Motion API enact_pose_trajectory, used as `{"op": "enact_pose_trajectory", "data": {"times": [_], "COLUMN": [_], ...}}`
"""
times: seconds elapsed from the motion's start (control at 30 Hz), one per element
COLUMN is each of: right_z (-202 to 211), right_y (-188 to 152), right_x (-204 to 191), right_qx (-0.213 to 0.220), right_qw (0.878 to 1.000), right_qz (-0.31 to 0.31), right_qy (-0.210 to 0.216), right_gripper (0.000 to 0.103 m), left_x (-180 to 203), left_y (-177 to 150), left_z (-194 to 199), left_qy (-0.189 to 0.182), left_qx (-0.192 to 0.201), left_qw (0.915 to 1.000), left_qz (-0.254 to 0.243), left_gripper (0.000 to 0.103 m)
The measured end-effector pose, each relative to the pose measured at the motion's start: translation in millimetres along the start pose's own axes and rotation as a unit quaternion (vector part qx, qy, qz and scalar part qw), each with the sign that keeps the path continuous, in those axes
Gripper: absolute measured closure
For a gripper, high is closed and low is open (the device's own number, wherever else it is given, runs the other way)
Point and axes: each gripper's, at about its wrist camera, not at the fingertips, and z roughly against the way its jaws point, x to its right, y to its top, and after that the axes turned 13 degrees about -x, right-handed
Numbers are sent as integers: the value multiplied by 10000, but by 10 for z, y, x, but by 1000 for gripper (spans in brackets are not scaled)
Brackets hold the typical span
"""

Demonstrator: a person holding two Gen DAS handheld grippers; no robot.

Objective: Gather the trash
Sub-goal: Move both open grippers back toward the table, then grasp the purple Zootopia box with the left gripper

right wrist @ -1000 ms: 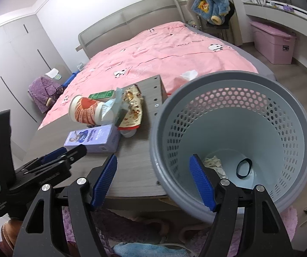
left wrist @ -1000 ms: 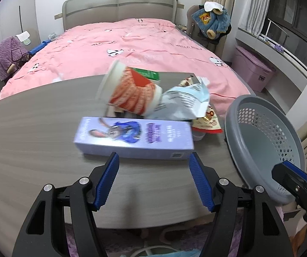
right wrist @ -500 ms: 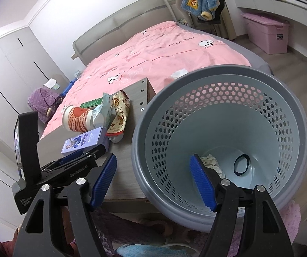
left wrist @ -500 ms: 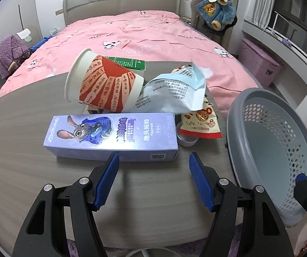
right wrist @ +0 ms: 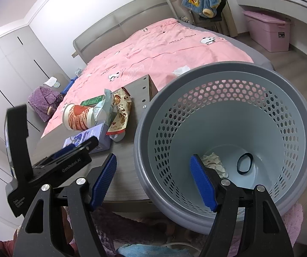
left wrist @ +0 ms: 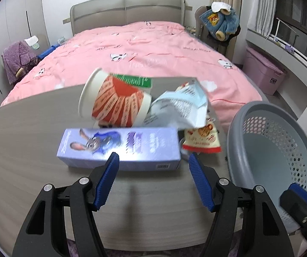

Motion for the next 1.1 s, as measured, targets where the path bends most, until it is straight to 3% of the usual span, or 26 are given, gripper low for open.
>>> {"op": "enact_pose_trajectory", "data": {"times": [0.47,1.1], "right_z": [54,98], "right_y": [5,-2], "right_x": [41,-221], "right_qx": [36,86], "right_qw": [10000,9998], "right_qz": [-44,188], "right_qy": [-10,-21], "right_gripper": [34,34], "left_x": [115,-488], "left_y": [92,-112], "left_z": [-137,-69], "left_qy": [455,448], "left_qx": [-31,-223], "left_qw": [9988,9985], "left_qz": [-151,242], "left_gripper": [38,38]}}
